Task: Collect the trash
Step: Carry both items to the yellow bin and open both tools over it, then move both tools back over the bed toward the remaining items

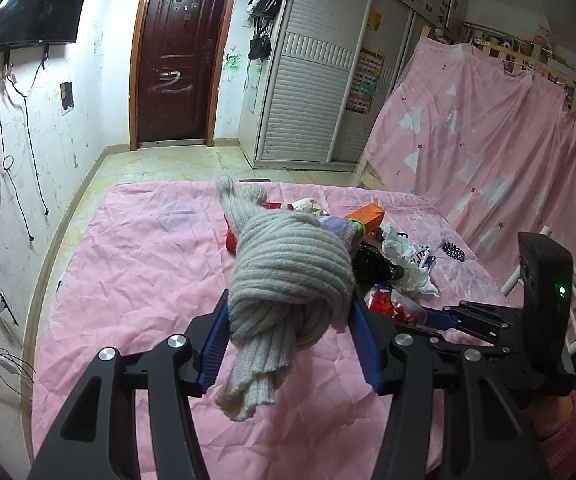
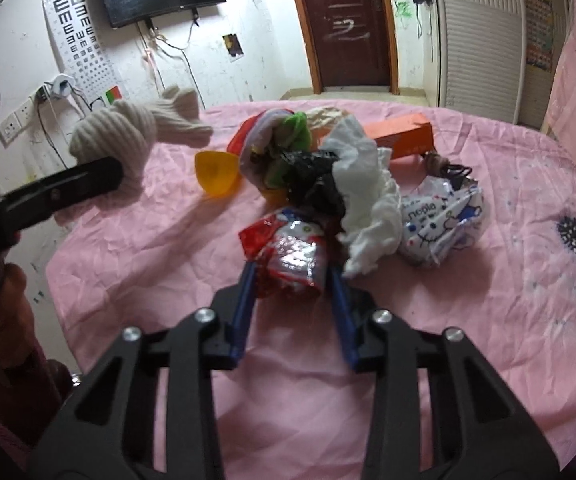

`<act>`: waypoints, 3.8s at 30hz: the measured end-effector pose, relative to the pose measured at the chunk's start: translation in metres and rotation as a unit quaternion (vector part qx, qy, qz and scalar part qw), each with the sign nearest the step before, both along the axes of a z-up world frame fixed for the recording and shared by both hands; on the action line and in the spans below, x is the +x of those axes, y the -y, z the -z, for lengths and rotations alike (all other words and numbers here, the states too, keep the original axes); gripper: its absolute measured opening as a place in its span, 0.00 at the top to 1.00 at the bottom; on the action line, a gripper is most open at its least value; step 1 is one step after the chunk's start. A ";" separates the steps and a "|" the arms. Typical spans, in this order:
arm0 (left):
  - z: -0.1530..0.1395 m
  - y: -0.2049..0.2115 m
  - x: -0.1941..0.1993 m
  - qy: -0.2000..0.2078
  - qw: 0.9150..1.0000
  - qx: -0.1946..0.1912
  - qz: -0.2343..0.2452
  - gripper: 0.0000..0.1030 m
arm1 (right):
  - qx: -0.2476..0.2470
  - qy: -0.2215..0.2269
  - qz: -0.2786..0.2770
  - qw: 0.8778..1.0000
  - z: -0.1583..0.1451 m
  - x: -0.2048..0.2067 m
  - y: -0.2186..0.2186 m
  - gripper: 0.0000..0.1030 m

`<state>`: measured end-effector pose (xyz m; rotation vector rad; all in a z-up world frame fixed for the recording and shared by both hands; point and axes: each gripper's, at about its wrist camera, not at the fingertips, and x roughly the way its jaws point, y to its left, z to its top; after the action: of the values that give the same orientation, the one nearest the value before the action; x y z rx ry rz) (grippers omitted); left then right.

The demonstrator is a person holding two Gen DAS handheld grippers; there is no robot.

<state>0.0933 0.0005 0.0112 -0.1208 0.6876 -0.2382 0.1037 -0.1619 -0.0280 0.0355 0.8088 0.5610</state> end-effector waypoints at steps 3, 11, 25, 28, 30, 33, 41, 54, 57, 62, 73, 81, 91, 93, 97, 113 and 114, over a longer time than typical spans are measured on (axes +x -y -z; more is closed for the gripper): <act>-0.003 -0.002 -0.001 0.001 1.000 0.002 -0.005 0.53 | 0.016 0.010 -0.016 1.000 -0.004 -0.016 -0.002 0.68; -0.013 0.007 -0.008 0.010 1.000 0.005 -0.006 0.53 | 0.038 0.052 -0.017 0.998 -0.029 -0.045 0.017 0.68; -0.035 0.056 -0.022 0.035 0.999 0.029 0.018 0.53 | 0.089 0.100 0.049 0.990 -0.058 -0.059 0.092 0.67; -0.038 0.067 -0.024 0.037 0.998 0.033 0.025 0.53 | 0.096 0.113 0.068 0.987 -0.064 -0.062 0.112 0.67; -0.040 0.076 -0.024 0.038 0.998 0.035 0.030 0.53 | 0.100 0.120 0.079 0.985 -0.068 -0.062 0.125 0.67; -0.042 0.090 -0.025 0.040 0.998 0.037 0.040 0.53 | 0.106 0.136 0.109 0.979 -0.075 -0.067 0.151 0.67; -0.048 0.136 -0.028 0.044 0.995 0.044 0.075 0.53 | 0.130 0.164 0.187 0.960 -0.087 -0.082 0.223 0.67; -0.057 0.270 -0.031 0.045 0.978 0.062 0.193 0.53 | 0.159 0.191 0.281 0.927 -0.088 -0.112 0.305 0.67; -0.052 0.303 -0.029 0.036 0.973 0.068 0.218 0.53 | 0.166 0.193 0.299 0.920 -0.085 -0.115 0.320 0.67; -0.042 0.356 -0.027 0.024 0.964 0.087 0.250 0.53 | 0.189 0.193 0.325 0.906 -0.076 -0.123 0.346 0.67; -0.035 0.405 -0.037 0.042 0.950 0.110 0.289 0.32 | 0.210 0.179 0.345 0.897 -0.062 -0.122 0.369 0.67; -0.044 0.386 -0.032 0.037 0.957 0.098 0.272 0.32 | 0.197 0.169 0.342 0.903 -0.061 -0.116 0.358 0.38; -0.050 0.359 -0.023 0.029 0.966 0.077 0.246 0.32 | 0.192 0.167 0.336 0.907 -0.062 -0.111 0.354 0.36; -0.051 0.351 -0.022 0.028 0.967 0.073 0.241 0.32 | 0.188 0.168 0.332 0.909 -0.064 -0.109 0.349 0.33; -0.053 0.336 -0.019 0.031 0.970 0.070 0.229 0.32 | 0.178 0.167 0.317 0.917 -0.067 -0.103 0.336 0.33; -0.063 0.240 0.015 0.035 0.988 0.070 0.136 0.32 | 0.121 0.142 0.229 0.955 -0.064 -0.063 0.250 0.25; -0.064 0.232 0.018 0.034 0.989 0.069 0.129 0.32 | 0.120 0.140 0.223 0.957 -0.064 -0.061 0.245 0.25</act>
<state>0.1115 -0.2310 0.0756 0.1089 0.6499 -0.4406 0.0431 -0.4064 0.0358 0.3468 0.4297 0.2236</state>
